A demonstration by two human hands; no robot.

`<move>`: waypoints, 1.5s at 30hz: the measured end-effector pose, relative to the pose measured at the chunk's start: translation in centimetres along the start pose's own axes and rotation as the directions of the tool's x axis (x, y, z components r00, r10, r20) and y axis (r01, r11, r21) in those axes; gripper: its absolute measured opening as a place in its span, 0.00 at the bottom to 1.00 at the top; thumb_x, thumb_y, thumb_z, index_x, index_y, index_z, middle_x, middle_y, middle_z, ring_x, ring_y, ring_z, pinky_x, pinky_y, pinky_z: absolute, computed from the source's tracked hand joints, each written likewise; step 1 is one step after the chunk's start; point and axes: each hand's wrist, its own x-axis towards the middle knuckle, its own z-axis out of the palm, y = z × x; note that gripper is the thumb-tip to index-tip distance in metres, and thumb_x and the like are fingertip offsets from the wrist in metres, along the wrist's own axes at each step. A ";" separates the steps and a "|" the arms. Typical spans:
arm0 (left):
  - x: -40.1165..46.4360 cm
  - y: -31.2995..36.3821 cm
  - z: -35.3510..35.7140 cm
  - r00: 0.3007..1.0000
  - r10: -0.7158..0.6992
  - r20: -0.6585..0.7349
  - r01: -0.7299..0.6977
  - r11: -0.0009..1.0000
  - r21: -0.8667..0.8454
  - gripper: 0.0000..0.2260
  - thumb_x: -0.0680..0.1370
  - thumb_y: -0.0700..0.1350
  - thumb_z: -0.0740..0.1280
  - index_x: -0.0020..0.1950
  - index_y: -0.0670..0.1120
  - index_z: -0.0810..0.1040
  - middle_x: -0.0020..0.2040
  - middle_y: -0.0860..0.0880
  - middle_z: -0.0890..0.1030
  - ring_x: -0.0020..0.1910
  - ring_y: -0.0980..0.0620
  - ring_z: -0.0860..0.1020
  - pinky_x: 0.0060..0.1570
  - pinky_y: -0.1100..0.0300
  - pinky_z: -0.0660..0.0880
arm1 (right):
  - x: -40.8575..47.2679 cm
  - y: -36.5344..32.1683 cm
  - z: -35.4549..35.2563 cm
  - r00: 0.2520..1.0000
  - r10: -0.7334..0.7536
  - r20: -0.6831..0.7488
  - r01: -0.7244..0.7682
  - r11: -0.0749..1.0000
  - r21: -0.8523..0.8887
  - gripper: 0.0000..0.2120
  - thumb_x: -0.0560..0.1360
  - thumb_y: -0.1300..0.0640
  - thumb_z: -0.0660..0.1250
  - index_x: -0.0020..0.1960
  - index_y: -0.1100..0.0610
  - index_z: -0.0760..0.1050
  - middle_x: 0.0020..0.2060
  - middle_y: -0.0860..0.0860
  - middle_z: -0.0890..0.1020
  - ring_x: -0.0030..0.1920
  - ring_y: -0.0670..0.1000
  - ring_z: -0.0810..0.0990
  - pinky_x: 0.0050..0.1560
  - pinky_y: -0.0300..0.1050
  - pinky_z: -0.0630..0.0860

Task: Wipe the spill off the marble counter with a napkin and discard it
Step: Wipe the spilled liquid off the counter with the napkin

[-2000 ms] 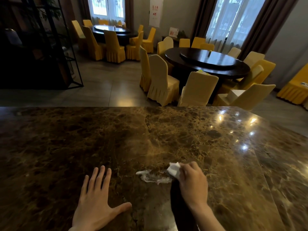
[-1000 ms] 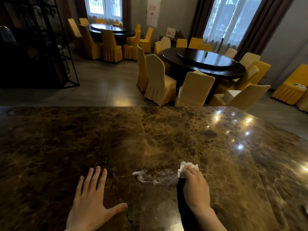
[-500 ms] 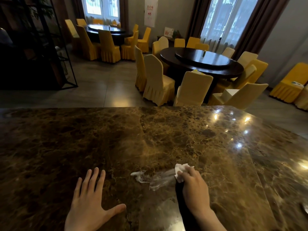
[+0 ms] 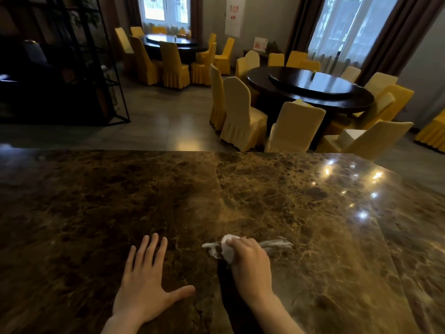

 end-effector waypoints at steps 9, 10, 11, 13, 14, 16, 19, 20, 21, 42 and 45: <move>0.1 -0.2 0.5 0.999 0.002 -0.053 -0.004 0.999 -0.038 0.63 0.57 0.91 0.43 0.81 0.53 0.31 0.81 0.52 0.30 0.79 0.52 0.27 0.80 0.45 0.30 | 2.1 -4.1 4.0 0.936 -0.264 0.233 0.281 0.958 -0.046 0.12 0.79 0.62 0.66 0.61 0.53 0.80 0.61 0.48 0.80 0.65 0.48 0.73 0.59 0.45 0.78; 0.2 -0.3 0.6 0.998 0.002 -0.056 -0.004 0.999 -0.040 0.63 0.58 0.91 0.43 0.81 0.53 0.31 0.81 0.53 0.29 0.78 0.52 0.26 0.80 0.45 0.30 | 1.9 -3.5 3.9 0.937 -0.264 0.227 0.286 0.956 -0.068 0.12 0.79 0.60 0.66 0.61 0.53 0.80 0.61 0.47 0.80 0.65 0.47 0.73 0.59 0.44 0.78; 0.2 -0.4 0.7 0.998 0.001 -0.057 -0.004 0.999 -0.044 0.63 0.58 0.91 0.44 0.80 0.53 0.31 0.81 0.53 0.29 0.78 0.53 0.26 0.79 0.45 0.30 | 1.6 -2.8 3.7 0.944 -0.253 0.213 0.275 0.958 -0.082 0.11 0.79 0.59 0.66 0.59 0.52 0.81 0.59 0.46 0.81 0.64 0.47 0.74 0.57 0.43 0.79; 0.2 -0.5 0.8 0.998 0.010 -0.065 -0.014 0.999 -0.051 0.63 0.58 0.91 0.44 0.81 0.53 0.31 0.81 0.54 0.29 0.78 0.53 0.25 0.79 0.45 0.30 | 1.3 -1.1 2.8 0.970 -0.177 0.167 0.197 0.974 -0.108 0.08 0.78 0.59 0.66 0.53 0.51 0.82 0.54 0.45 0.83 0.60 0.47 0.76 0.52 0.42 0.79; 0.2 -0.6 0.8 0.997 0.015 -0.072 -0.019 0.998 -0.056 0.63 0.59 0.90 0.45 0.81 0.53 0.31 0.81 0.54 0.29 0.78 0.53 0.25 0.79 0.45 0.30 | 1.3 -0.3 2.3 0.983 -0.122 0.139 0.141 0.981 -0.132 0.06 0.77 0.59 0.66 0.48 0.50 0.81 0.50 0.45 0.82 0.57 0.47 0.77 0.48 0.43 0.78; 0.2 -0.6 0.8 0.997 0.020 -0.081 -0.025 0.998 -0.062 0.62 0.59 0.90 0.45 0.81 0.54 0.32 0.81 0.54 0.30 0.78 0.53 0.26 0.80 0.44 0.30 | 1.3 1.2 1.5 0.997 0.017 0.082 -0.001 0.983 -0.182 0.06 0.76 0.61 0.68 0.42 0.51 0.79 0.45 0.46 0.82 0.52 0.50 0.79 0.42 0.46 0.75; 0.0 -0.6 0.8 0.996 0.032 -0.087 -0.037 0.998 -0.057 0.62 0.60 0.90 0.45 0.82 0.53 0.34 0.82 0.53 0.32 0.79 0.52 0.27 0.80 0.44 0.31 | 1.4 1.5 1.3 0.986 0.167 0.012 -0.162 0.969 -0.186 0.08 0.74 0.65 0.69 0.38 0.55 0.79 0.41 0.49 0.82 0.47 0.53 0.79 0.36 0.45 0.69; -0.1 -0.6 0.8 0.996 0.034 -0.088 -0.039 0.997 -0.060 0.62 0.60 0.90 0.45 0.82 0.53 0.34 0.82 0.53 0.32 0.79 0.52 0.27 0.80 0.44 0.32 | 1.4 0.9 1.4 0.987 0.161 0.009 -0.156 0.969 -0.194 0.09 0.74 0.66 0.68 0.38 0.55 0.79 0.42 0.49 0.81 0.47 0.52 0.79 0.36 0.42 0.67; -0.1 -0.6 0.8 0.995 0.033 -0.090 -0.038 0.998 -0.054 0.62 0.60 0.90 0.45 0.82 0.53 0.34 0.82 0.52 0.32 0.79 0.52 0.27 0.81 0.43 0.32 | 1.2 0.0 1.7 0.992 0.128 0.016 -0.122 0.974 -0.192 0.09 0.74 0.67 0.68 0.39 0.54 0.80 0.43 0.49 0.81 0.48 0.51 0.79 0.37 0.41 0.66; 1.1 0.8 1.0 0.994 0.039 -0.098 -0.041 0.999 -0.019 0.63 0.58 0.90 0.42 0.80 0.52 0.31 0.82 0.51 0.31 0.79 0.51 0.27 0.81 0.43 0.34 | -1.3 4.0 -0.4 0.996 0.076 0.042 -0.067 0.979 -0.195 0.09 0.72 0.64 0.72 0.48 0.51 0.83 0.45 0.44 0.82 0.51 0.49 0.77 0.43 0.43 0.75; 0.5 0.1 0.8 0.995 0.017 -0.093 -0.020 0.999 -0.029 0.63 0.58 0.91 0.42 0.81 0.52 0.32 0.82 0.52 0.33 0.79 0.51 0.28 0.81 0.43 0.34 | -0.7 2.6 -0.5 0.995 0.084 0.062 -0.097 0.965 0.243 0.18 0.73 0.68 0.70 0.56 0.49 0.83 0.49 0.41 0.85 0.51 0.40 0.81 0.50 0.35 0.78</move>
